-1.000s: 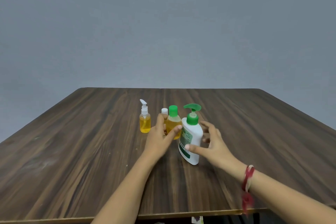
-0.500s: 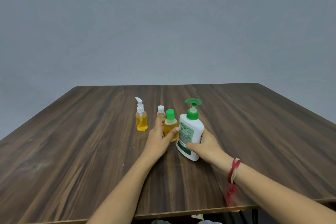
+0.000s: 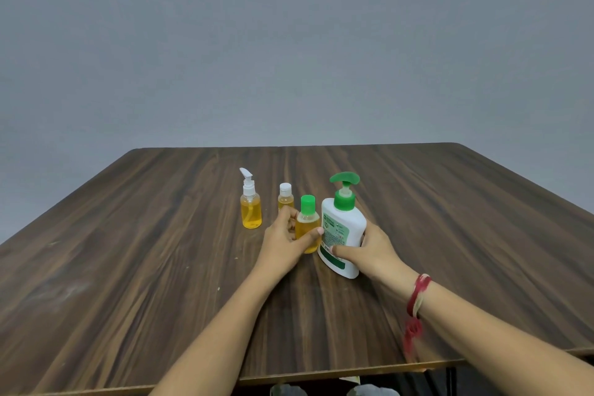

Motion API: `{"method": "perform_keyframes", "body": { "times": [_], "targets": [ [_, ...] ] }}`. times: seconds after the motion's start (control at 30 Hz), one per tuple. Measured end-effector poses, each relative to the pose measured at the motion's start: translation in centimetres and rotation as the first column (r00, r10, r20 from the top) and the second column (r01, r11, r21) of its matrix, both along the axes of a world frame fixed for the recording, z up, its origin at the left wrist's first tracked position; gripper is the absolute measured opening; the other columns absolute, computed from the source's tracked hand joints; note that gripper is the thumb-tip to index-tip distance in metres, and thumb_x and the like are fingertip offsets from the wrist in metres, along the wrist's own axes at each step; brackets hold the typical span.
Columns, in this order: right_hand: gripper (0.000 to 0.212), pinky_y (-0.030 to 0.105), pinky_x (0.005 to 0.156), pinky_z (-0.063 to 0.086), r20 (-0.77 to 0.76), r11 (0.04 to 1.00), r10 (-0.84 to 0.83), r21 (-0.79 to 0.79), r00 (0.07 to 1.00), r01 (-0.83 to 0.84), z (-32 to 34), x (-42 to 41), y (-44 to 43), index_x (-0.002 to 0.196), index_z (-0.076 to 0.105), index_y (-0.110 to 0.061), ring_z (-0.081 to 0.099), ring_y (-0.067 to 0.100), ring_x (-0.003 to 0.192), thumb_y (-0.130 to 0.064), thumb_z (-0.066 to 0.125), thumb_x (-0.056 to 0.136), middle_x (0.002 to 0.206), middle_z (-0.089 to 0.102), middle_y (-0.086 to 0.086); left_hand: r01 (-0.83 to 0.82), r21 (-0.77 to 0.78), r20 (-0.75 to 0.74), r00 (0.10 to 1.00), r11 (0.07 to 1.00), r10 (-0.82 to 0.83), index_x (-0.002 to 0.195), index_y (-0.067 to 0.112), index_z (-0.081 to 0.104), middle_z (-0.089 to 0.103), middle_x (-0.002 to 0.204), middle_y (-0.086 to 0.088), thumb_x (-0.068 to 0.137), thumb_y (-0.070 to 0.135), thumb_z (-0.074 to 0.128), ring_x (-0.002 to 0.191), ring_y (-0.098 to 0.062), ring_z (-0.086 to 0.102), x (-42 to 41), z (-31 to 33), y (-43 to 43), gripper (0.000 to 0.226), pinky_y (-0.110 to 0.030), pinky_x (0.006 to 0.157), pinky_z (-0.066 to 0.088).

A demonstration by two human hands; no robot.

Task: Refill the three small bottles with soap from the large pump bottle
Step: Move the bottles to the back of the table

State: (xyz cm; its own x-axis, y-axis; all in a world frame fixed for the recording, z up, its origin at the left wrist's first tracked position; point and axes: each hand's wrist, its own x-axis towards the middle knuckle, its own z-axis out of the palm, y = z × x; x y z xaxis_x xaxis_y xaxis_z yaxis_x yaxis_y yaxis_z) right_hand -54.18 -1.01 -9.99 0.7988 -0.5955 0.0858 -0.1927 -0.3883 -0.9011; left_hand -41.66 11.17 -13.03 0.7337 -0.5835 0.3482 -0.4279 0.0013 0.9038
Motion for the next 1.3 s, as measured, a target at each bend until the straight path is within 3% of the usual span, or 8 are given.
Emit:
{"method": "perform_keyframes", "body": {
  "times": [0.23,0.37,0.47,0.6,0.83,0.97,1.13,1.3],
  "targets": [
    [0.054,0.037,0.084,0.055,0.003,1.0,-0.025,0.011,1.0,0.025,-0.2,0.1,-0.9,0.111,0.061,-0.015,0.066,0.02,0.095,-0.01,0.081,0.062,0.109,0.067,0.004,0.015,0.025,-0.017,1.0,1.0,-0.015,0.091,0.012,0.052,0.068,0.081,0.01,0.076,0.025,0.079,0.07,0.003,0.06,-0.1,-0.1,-0.2,0.033,-0.018,0.066,0.047],
    [0.056,0.029,0.079,0.054,-0.008,0.999,-0.018,0.045,1.0,0.018,0.0,-0.2,-1.8,0.116,0.06,-0.011,0.066,0.019,0.096,-0.007,0.08,0.064,0.11,0.068,0.004,0.011,0.036,0.002,1.0,0.999,-0.011,0.087,0.016,0.051,0.062,0.068,0.022,0.077,0.026,0.078,0.062,0.006,0.052,0.0,-0.2,-0.2,0.031,-0.017,0.063,0.042],
    [0.052,0.022,0.071,0.051,0.001,0.998,-0.009,0.066,1.0,0.009,0.5,-0.3,-2.6,0.116,0.061,-0.01,0.066,0.019,0.094,-0.004,0.079,0.068,0.108,0.068,0.004,0.0,0.04,0.012,1.0,0.999,0.0,0.088,0.018,0.052,0.063,0.074,0.016,0.076,0.029,0.079,0.068,-0.002,0.053,0.1,-0.3,-0.3,0.032,-0.02,0.066,0.044],
    [0.046,0.035,0.082,0.055,0.041,0.996,-0.011,0.088,0.999,0.007,1.8,0.6,-4.5,0.112,0.064,-0.009,0.068,0.021,0.094,-0.002,0.078,0.069,0.106,0.07,0.007,-0.025,0.116,0.036,0.999,0.993,0.021,0.094,0.015,0.053,0.062,0.085,0.01,0.074,0.029,0.08,0.067,0.007,0.054,0.1,-0.5,-0.4,0.036,-0.01,0.063,0.043],
    [0.043,0.032,0.08,0.056,0.047,0.988,0.14,0.064,0.989,-0.143,5.4,4.8,-9.7,0.109,0.065,-0.013,0.069,0.016,0.09,0.0,0.077,0.069,0.1,0.072,0.002,-0.051,0.132,-0.04,0.998,0.99,0.057,0.096,0.019,0.056,0.068,0.089,0.002,0.068,0.034,0.083,0.08,-0.011,0.064,0.6,-0.6,-1.0,0.041,-0.026,0.073,0.053],
    [0.043,0.03,0.079,0.057,0.035,0.975,0.2,0.092,0.979,-0.203,6.7,8.0,-12.2,0.109,0.065,-0.012,0.07,0.014,0.091,-0.001,0.077,0.069,0.1,0.073,0.0,-0.101,0.153,-0.085,0.99,0.983,0.115,0.103,0.029,0.054,0.068,0.098,0.014,0.053,0.031,0.091,0.095,0.005,0.062,-0.2,0.4,-0.6,0.063,-0.006,0.076,0.045],
    [0.049,0.033,0.082,0.057,0.026,0.974,0.178,0.139,0.984,-0.18,7.9,11.2,-13.8,0.111,0.063,-0.015,0.069,0.016,0.094,-0.003,0.079,0.067,0.102,0.072,0.0,-0.378,0.198,0.227,0.915,0.905,0.333,0.11,0.051,0.048,0.055,0.107,0.032,0.04,0.082,0.07,0.098,0.004,0.052,-0.9,4.0,1.9,0.079,-0.007,0.07,0.043],
    [0.049,0.036,0.082,0.057,-0.003,0.979,0.127,0.159,0.992,-0.125,12.0,13.6,-13.1,0.112,0.061,-0.015,0.068,0.016,0.094,-0.007,0.079,0.067,0.104,0.07,0.001,-0.366,0.084,0.386,0.869,0.927,0.308,0.105,0.043,0.056,0.056,0.108,0.024,0.069,0.054,0.069,0.101,0.001,0.054,0.6,12.8,1.2,0.04,-0.015,0.082,0.042]
  ]
}}
